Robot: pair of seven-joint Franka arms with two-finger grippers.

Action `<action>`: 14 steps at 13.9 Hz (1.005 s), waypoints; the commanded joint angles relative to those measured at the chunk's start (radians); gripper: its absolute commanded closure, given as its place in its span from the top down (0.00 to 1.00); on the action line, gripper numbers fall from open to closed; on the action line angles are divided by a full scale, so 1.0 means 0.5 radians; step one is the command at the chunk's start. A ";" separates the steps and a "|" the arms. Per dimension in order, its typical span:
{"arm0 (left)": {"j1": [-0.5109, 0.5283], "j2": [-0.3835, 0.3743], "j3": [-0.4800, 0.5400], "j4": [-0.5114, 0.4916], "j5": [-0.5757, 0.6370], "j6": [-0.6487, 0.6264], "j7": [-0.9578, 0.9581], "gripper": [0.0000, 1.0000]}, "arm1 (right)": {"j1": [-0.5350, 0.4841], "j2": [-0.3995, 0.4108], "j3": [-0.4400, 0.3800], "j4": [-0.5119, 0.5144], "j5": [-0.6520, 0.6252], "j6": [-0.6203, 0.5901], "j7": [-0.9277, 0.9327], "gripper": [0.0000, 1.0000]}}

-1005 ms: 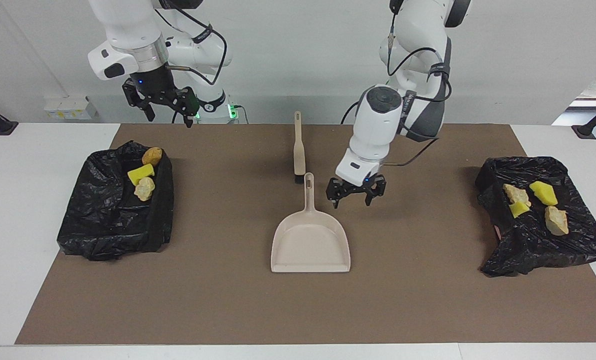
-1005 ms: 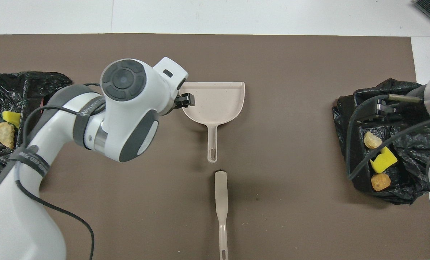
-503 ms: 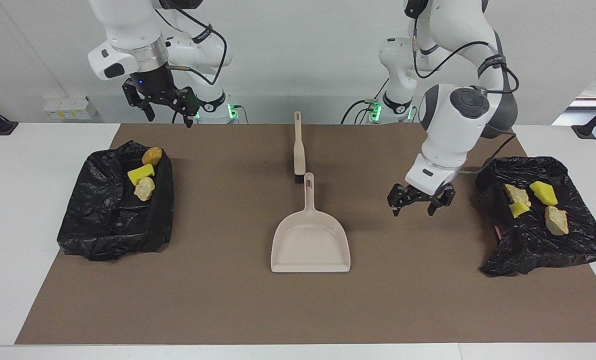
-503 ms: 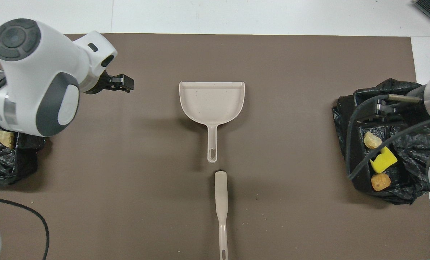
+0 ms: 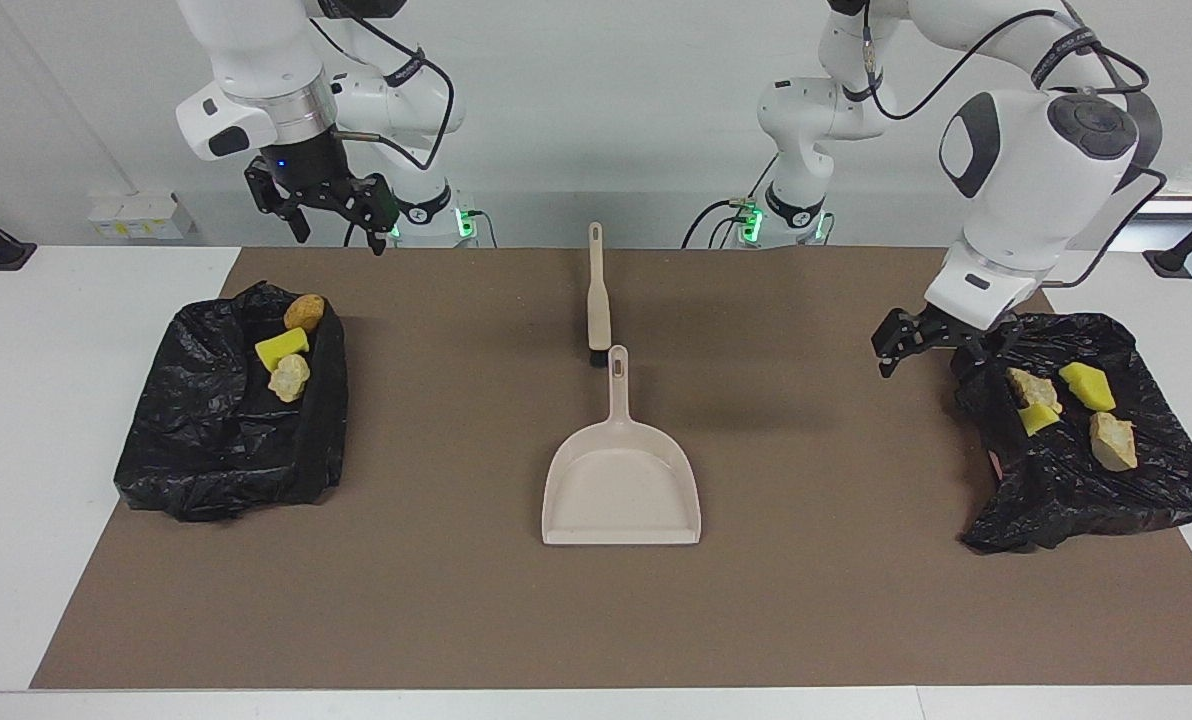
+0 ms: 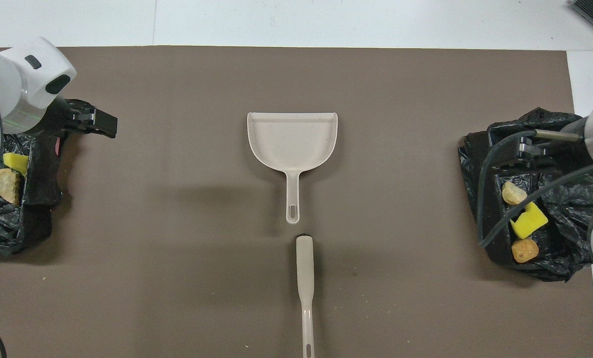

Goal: Sweep and dump trash in bin

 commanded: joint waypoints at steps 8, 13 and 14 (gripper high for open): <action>0.076 -0.410 -0.003 -0.171 -0.010 -0.366 0.074 1.00 | -0.034 -0.057 0.012 -0.065 0.024 0.014 -0.048 1.00; 0.082 -0.414 0.012 -0.120 -0.013 -0.497 0.185 1.00 | -0.034 -0.057 0.012 -0.065 0.024 0.011 -0.048 1.00; 0.091 -0.414 0.012 -0.114 -0.013 -0.522 0.182 1.00 | -0.034 -0.057 0.012 -0.065 0.024 0.008 -0.048 1.00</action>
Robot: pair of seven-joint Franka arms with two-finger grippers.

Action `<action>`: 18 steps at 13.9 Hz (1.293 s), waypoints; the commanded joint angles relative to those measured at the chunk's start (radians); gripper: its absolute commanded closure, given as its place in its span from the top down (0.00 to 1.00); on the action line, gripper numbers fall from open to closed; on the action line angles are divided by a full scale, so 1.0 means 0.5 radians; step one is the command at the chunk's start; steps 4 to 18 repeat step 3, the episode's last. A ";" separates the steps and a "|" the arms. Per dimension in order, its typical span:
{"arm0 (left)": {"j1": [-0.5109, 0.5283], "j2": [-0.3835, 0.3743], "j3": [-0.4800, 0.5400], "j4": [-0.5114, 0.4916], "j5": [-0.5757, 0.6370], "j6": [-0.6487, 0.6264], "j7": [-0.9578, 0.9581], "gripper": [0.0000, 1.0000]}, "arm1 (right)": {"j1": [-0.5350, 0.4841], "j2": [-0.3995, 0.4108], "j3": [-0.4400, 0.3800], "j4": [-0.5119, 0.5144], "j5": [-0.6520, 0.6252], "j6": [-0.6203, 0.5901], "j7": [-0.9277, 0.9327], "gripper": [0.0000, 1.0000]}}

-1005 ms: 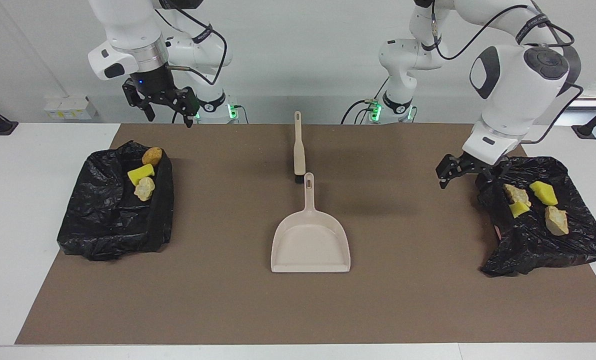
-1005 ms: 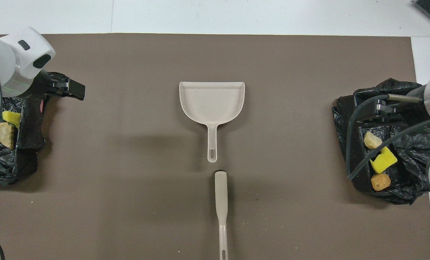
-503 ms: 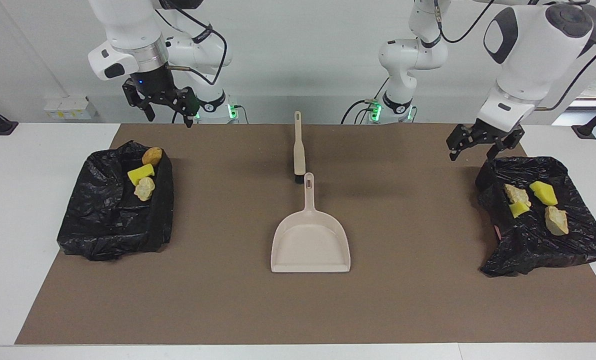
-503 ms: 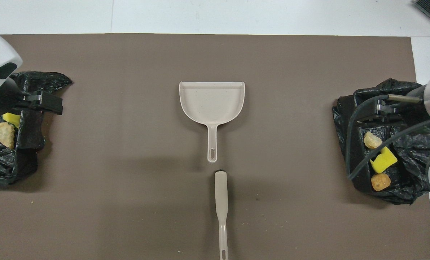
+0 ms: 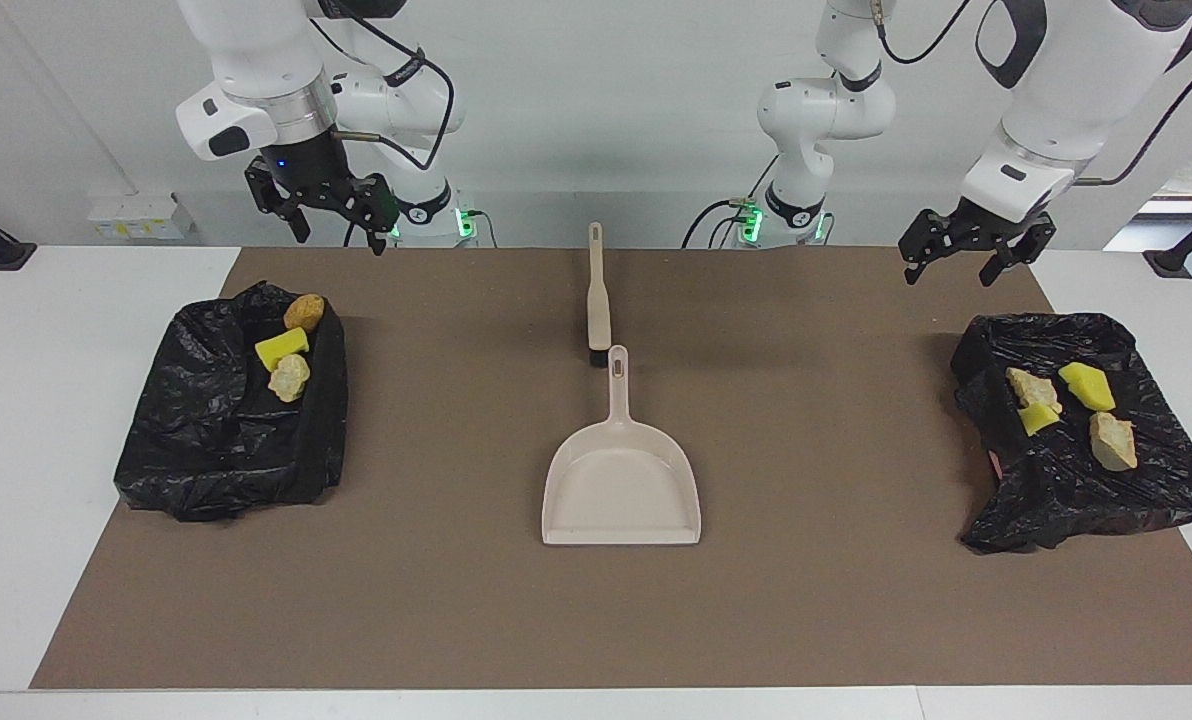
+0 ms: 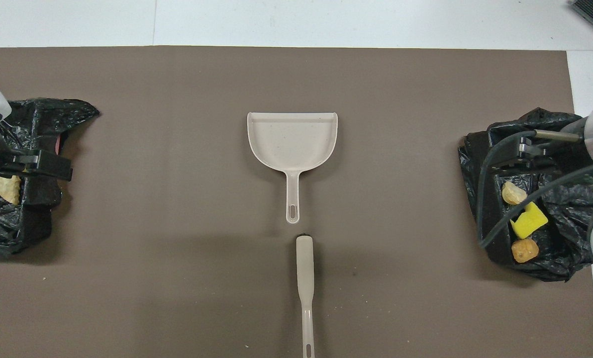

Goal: Sweep and dump trash in bin

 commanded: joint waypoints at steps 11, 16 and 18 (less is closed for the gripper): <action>0.052 -0.023 -0.001 0.015 -0.132 -0.110 0.036 1.00 | -0.034 -0.055 0.012 -0.063 0.023 -0.004 -0.048 1.00; 0.052 -0.023 -0.001 0.015 -0.132 -0.110 0.036 1.00 | -0.034 -0.055 0.012 -0.063 0.023 -0.004 -0.048 1.00; 0.052 -0.023 -0.001 0.015 -0.132 -0.110 0.036 1.00 | -0.034 -0.055 0.012 -0.063 0.023 -0.004 -0.048 1.00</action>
